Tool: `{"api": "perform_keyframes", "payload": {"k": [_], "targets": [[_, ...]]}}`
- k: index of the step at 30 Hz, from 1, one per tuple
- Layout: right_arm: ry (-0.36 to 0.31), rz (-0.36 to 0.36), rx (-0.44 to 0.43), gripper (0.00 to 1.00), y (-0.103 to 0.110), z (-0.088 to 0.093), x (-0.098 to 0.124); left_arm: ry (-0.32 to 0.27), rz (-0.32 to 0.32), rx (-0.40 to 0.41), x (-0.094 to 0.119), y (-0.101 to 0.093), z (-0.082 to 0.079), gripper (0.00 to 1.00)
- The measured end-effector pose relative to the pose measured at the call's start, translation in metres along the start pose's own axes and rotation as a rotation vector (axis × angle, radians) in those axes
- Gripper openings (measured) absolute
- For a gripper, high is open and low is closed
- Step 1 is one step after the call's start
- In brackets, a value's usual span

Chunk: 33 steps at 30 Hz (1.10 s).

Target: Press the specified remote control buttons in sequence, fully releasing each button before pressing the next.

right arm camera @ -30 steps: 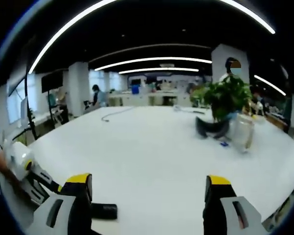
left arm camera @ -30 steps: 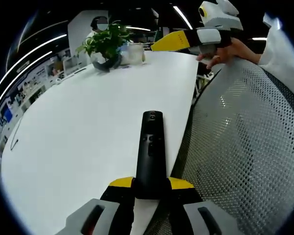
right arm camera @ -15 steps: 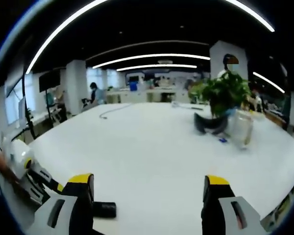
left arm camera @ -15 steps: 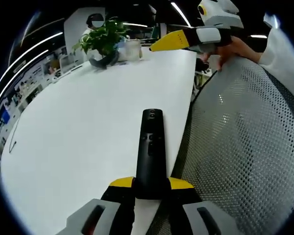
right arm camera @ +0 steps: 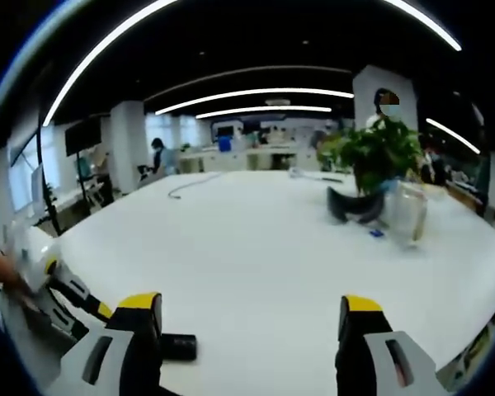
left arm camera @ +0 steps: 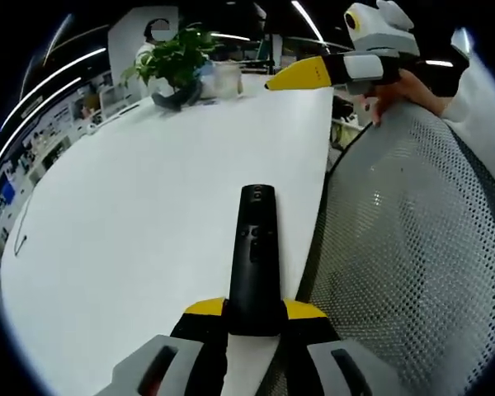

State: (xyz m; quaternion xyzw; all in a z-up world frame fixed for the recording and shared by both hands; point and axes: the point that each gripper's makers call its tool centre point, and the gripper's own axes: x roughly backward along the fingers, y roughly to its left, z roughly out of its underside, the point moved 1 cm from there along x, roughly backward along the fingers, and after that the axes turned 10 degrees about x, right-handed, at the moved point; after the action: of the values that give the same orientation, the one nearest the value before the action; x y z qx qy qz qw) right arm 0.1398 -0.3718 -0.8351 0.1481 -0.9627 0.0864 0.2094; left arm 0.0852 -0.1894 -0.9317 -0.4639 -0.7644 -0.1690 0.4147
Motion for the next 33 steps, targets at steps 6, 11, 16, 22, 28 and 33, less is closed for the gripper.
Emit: {"api": "perform_keyframes", "payload": {"k": [6,11,16,22,28,33], "targets": [[0.002,-0.001,-0.007,0.87,0.000,0.001,0.000,0.005,-0.023,-0.021,0.003,0.014,-0.011,0.23],[0.002,-0.005,-0.005,0.87,0.000,0.001,0.000,0.006,-0.042,-0.027,0.006,0.031,-0.022,0.23],[0.006,-0.011,-0.002,0.86,0.001,0.001,-0.001,0.009,-0.070,-0.051,0.008,0.049,-0.030,0.23],[0.013,-0.013,-0.005,0.86,0.002,0.002,-0.001,0.022,-0.090,-0.086,0.010,0.068,-0.038,0.23],[0.016,-0.013,-0.005,0.84,0.002,0.003,-0.001,0.031,-0.112,-0.115,0.010,0.089,-0.049,0.23],[0.012,-0.011,-0.002,0.83,0.001,0.002,-0.001,0.040,-0.131,-0.146,0.010,0.107,-0.059,0.23]]}}
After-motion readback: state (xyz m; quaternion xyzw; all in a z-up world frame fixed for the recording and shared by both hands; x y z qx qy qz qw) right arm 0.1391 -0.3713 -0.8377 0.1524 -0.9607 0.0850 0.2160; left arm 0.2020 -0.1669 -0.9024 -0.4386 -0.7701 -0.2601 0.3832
